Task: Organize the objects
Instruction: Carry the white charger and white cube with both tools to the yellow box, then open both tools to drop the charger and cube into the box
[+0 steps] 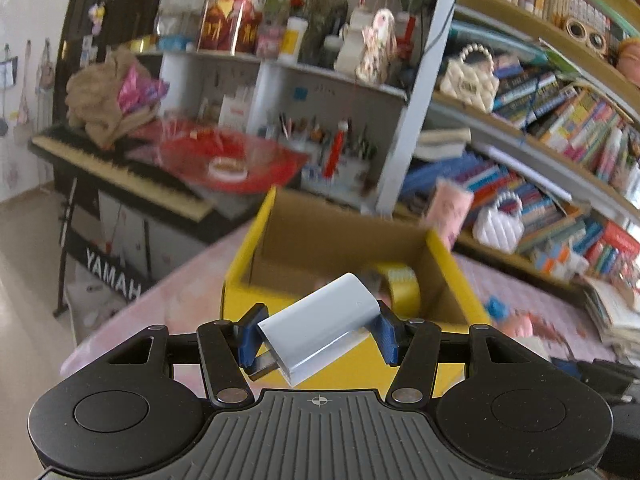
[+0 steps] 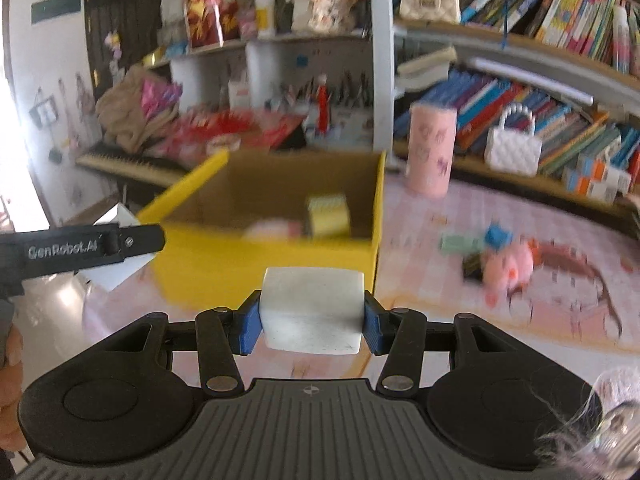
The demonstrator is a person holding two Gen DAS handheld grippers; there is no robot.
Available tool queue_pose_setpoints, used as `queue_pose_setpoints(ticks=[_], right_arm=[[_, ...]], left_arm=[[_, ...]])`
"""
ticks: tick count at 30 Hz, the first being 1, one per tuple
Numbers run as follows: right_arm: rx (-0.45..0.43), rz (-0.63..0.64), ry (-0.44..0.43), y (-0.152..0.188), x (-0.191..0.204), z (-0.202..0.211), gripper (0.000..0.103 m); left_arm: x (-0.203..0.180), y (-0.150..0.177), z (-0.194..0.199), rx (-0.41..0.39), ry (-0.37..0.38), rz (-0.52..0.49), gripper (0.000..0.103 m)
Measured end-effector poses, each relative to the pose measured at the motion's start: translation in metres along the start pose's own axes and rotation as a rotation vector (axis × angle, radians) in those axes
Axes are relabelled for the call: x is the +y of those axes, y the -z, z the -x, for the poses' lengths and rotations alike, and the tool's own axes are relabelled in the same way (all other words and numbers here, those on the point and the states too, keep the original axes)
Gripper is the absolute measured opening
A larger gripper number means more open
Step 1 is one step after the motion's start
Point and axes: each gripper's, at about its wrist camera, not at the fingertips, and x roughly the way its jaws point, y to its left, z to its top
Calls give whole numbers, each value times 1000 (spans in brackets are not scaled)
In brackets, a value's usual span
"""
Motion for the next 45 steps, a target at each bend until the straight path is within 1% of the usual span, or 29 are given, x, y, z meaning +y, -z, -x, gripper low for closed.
queue_pose_setpoints(ticks=[4,8,11,14,16,19,23,24,28,30,33,35,38,40,43,45], right_arm=[[-47,-7,-4,-33,-13,-25,47],[-69,10,-21,-56,-20,-52,47],[-57,20,-38,-63,-20,-71,47],[-26,28,-62,-64,-18,-90,47],[-8,35,-77,-65,-15,-102,47],[16,38,-101,-66,-10,-119,47],[47,45,-124,-68,-4,-138,47],[53,48,-128,-69,-2,-141,47],[70,69,-144,-70,4,-152,47],[79,84,-154,-71,8,-157,47],[87,109,-169,-75,15,-164,47],[102,133,-185,-78,21,-169,47],[162,179,-213,-79,32,-180,47],[192,202,-229,-77,39,-185,47],[202,235,-227,-72,48,-187,47],[185,242,-225,-71,51,-183,51]], left_arm=[[-7,-15,-28,-37,-36,-44,54],[-11,-13,-60,-23,-96,-107,54],[-21,-11,-67,-44,-132,-182,53],[-24,-11,-72,-51,-154,-219,53],[-26,-11,-75,-51,-168,-243,50],[-26,-12,-81,-22,-180,-250,49],[-26,-6,-96,66,-213,-275,49],[-25,-4,-97,76,-216,-273,50],[-24,0,-87,57,-216,-250,54],[-24,1,-79,33,-221,-246,61],[-23,2,-65,-3,-228,-233,69],[-21,6,-56,-17,-227,-223,71],[-21,9,-47,-36,-231,-226,74],[-21,9,-42,-42,-232,-217,75],[-18,9,-36,-56,-241,-212,75],[-16,8,-30,-65,-248,-204,78]])
